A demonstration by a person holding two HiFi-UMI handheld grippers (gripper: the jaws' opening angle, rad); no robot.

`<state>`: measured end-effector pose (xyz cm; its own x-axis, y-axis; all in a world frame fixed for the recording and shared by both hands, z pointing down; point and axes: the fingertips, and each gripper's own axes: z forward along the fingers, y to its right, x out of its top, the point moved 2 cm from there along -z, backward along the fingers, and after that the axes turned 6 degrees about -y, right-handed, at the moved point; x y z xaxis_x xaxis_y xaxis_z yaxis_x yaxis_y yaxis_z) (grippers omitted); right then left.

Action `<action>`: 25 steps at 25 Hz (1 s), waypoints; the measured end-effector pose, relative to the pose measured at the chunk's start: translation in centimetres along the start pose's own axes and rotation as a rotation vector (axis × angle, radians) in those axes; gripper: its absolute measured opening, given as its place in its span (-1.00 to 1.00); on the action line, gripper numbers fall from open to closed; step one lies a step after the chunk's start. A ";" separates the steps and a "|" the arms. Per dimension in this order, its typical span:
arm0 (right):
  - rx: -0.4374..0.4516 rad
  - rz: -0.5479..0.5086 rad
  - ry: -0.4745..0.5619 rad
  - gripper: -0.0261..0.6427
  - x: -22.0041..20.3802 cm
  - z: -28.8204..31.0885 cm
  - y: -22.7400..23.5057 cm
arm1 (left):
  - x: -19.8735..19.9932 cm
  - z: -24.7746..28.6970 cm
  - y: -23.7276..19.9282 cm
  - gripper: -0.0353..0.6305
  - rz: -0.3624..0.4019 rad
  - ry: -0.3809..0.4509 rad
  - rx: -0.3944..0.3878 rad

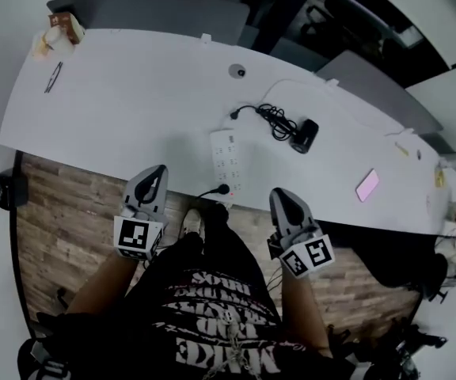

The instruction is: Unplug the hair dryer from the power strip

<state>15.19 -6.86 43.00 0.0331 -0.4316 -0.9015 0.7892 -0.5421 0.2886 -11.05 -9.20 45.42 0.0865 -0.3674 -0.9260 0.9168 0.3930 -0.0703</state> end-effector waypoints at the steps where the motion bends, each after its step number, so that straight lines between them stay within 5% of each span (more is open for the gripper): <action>1: 0.021 0.005 -0.008 -0.82 -0.1 1.0 0.3 | -0.3 0.4 -0.2 -0.82 0.003 -0.006 0.009; 11: 0.138 0.061 -0.117 -0.81 -3.6 12.4 6.2 | -3.4 7.6 1.7 -0.82 0.030 -0.067 0.000; 18: 0.094 0.076 -0.263 -0.80 -7.5 21.6 11.6 | -8.9 13.7 2.5 -0.82 -0.046 -0.188 0.008; 21: 0.086 0.158 -0.327 -0.43 -8.8 25.0 13.4 | -10.1 15.1 3.0 -0.82 -0.074 -0.219 0.019; 25: 0.076 0.228 -0.375 -0.43 -9.7 27.8 14.7 | -12.3 16.4 4.3 -0.82 -0.078 -0.316 -0.044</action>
<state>9.42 -30.69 64.94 -0.0345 -0.7702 -0.6369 0.7395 -0.4483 0.5022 -1.76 -16.81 62.56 0.1398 -0.6385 -0.7568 0.9083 0.3871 -0.1588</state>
